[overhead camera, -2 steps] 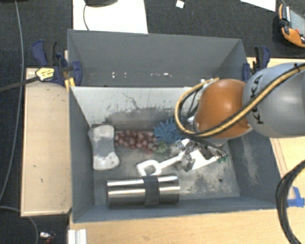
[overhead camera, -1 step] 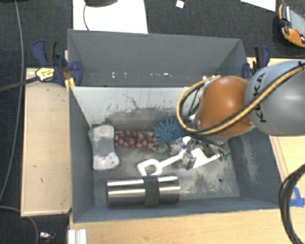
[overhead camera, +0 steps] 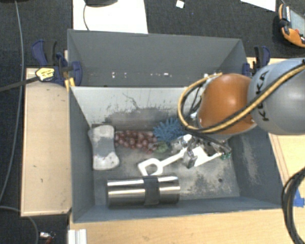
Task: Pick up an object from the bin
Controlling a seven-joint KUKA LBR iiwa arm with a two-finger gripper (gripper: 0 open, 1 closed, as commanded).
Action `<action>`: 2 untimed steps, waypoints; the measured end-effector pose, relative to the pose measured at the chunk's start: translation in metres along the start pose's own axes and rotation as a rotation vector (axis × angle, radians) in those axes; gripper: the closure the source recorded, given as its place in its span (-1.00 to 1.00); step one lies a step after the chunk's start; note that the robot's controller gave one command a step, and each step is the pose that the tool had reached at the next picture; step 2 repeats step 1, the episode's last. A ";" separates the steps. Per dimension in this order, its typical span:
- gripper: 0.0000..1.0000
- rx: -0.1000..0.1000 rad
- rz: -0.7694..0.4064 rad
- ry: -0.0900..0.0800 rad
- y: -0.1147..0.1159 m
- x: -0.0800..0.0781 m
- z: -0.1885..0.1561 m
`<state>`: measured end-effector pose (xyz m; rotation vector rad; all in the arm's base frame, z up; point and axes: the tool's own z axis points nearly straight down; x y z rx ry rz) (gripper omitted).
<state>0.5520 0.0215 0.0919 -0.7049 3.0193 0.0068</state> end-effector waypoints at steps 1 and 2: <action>1.00 -0.002 0.003 0.003 0.000 0.000 -0.017; 1.00 -0.002 0.003 0.003 0.000 0.000 -0.017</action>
Offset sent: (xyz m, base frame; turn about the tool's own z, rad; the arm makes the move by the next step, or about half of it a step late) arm -0.0008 0.0002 0.0518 0.0020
